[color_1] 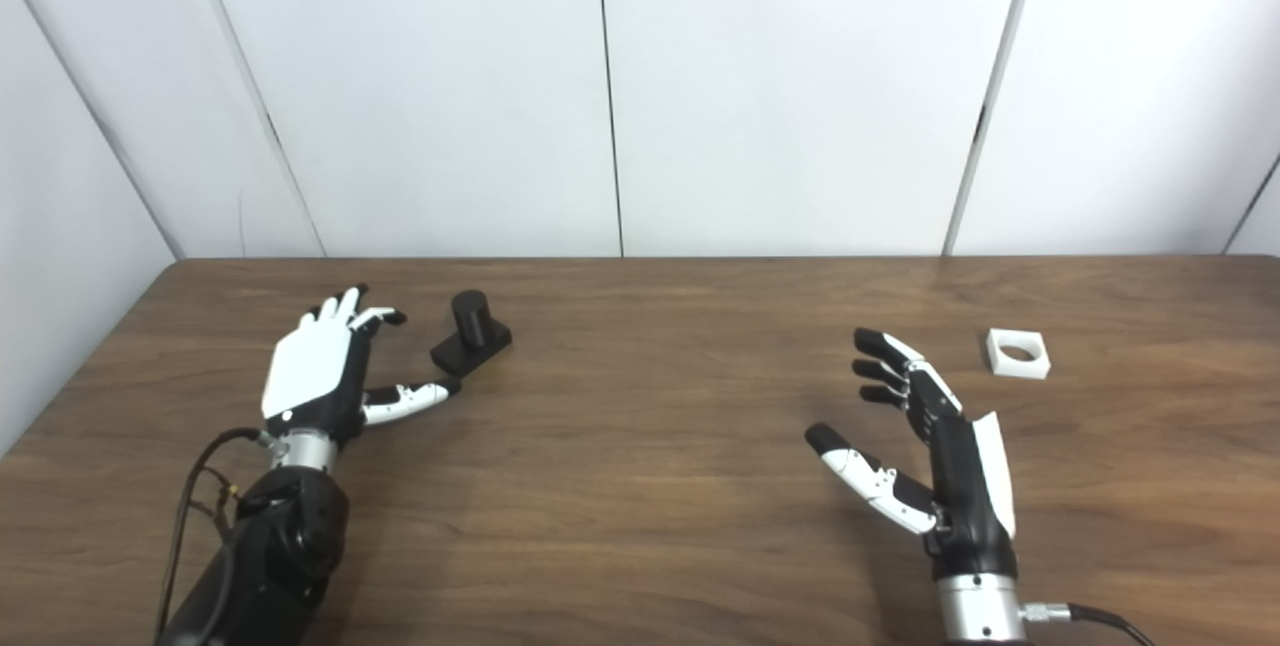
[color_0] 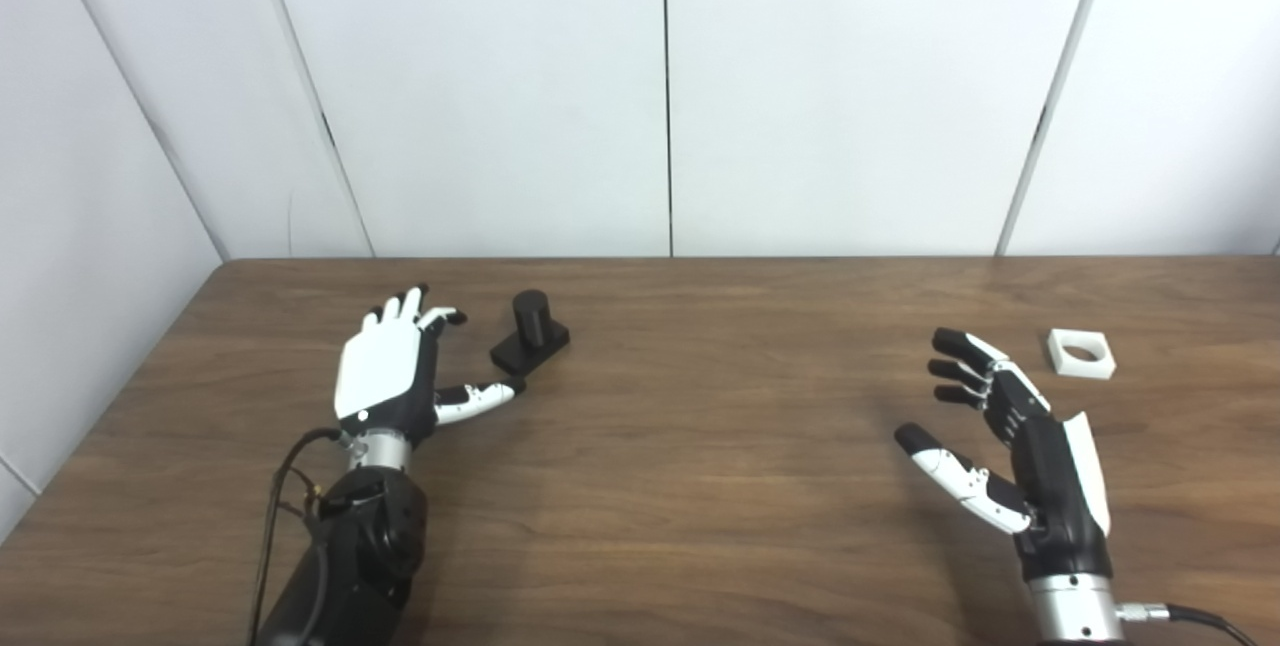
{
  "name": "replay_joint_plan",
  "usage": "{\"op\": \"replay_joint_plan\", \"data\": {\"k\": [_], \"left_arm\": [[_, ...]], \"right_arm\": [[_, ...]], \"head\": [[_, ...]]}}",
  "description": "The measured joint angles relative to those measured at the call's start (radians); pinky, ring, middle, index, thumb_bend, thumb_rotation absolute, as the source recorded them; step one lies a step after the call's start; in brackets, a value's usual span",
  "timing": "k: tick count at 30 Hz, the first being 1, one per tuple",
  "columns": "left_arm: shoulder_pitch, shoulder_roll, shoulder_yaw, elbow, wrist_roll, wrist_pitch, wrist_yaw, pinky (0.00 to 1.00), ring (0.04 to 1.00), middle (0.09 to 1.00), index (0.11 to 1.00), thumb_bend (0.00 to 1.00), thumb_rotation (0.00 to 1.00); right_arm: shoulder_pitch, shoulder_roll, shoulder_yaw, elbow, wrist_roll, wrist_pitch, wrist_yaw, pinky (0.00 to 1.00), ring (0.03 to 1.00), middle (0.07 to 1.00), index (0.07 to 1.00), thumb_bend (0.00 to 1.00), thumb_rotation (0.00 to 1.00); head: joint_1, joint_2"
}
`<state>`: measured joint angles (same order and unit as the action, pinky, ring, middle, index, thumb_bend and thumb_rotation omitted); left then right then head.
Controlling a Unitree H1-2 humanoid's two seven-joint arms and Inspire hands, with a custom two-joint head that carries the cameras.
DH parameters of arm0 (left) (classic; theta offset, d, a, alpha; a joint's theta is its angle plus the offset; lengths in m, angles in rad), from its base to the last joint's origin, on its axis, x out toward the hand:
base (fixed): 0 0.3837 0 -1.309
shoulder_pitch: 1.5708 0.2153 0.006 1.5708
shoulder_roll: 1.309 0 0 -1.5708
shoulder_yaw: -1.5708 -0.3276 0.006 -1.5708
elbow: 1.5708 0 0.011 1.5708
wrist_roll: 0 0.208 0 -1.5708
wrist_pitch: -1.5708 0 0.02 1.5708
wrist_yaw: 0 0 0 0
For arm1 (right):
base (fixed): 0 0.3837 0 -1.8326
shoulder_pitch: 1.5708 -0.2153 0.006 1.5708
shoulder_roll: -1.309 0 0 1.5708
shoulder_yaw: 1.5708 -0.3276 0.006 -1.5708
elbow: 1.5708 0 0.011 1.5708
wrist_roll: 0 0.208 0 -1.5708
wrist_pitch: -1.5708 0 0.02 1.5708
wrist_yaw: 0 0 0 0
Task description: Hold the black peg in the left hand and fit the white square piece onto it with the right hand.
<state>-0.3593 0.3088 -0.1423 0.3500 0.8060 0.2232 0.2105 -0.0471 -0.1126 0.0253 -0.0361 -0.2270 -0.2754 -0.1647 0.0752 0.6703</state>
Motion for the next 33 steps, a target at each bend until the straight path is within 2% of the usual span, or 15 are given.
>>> {"op": "replay_joint_plan", "data": {"k": [8,21,25,28,33], "left_arm": [[-0.002,0.001,-0.032,0.007,-0.028,0.000,-0.027,1.00,1.000,1.000,0.728,1.00,0.70],[-0.013,-0.001,-0.059,0.024,-0.058,0.000,-0.039,1.00,1.000,1.000,0.724,1.00,0.65],[-0.033,-0.010,-0.061,0.069,-0.058,0.000,-0.019,1.00,1.000,1.000,0.712,0.95,0.62],[-0.047,-0.016,-0.062,0.112,-0.057,-0.004,0.033,1.00,1.000,1.000,0.708,0.93,0.60],[-0.072,-0.018,-0.073,0.158,-0.057,-0.010,0.083,1.00,1.000,1.000,0.709,0.90,0.56]], "right_arm": [[0.002,0.000,-0.005,-0.003,0.000,0.006,0.000,0.71,0.780,0.835,0.807,0.67,0.44],[0.000,0.000,-0.013,-0.004,0.000,0.017,-0.005,0.71,0.777,0.838,0.805,0.66,0.44],[0.002,0.000,-0.014,-0.008,0.000,0.018,-0.005,0.70,0.773,0.836,0.805,0.66,0.44],[0.003,0.000,-0.017,-0.013,-0.001,0.019,-0.004,0.70,0.772,0.835,0.801,0.66,0.43],[0.001,-0.022,-0.039,-0.016,-0.022,0.021,-0.003,0.70,0.772,0.833,0.803,0.66,0.44]], "head": [[0.003,0.005],[-0.003,0.008],[-0.006,0.008],[-0.009,0.009],[-0.014,0.012]]}}
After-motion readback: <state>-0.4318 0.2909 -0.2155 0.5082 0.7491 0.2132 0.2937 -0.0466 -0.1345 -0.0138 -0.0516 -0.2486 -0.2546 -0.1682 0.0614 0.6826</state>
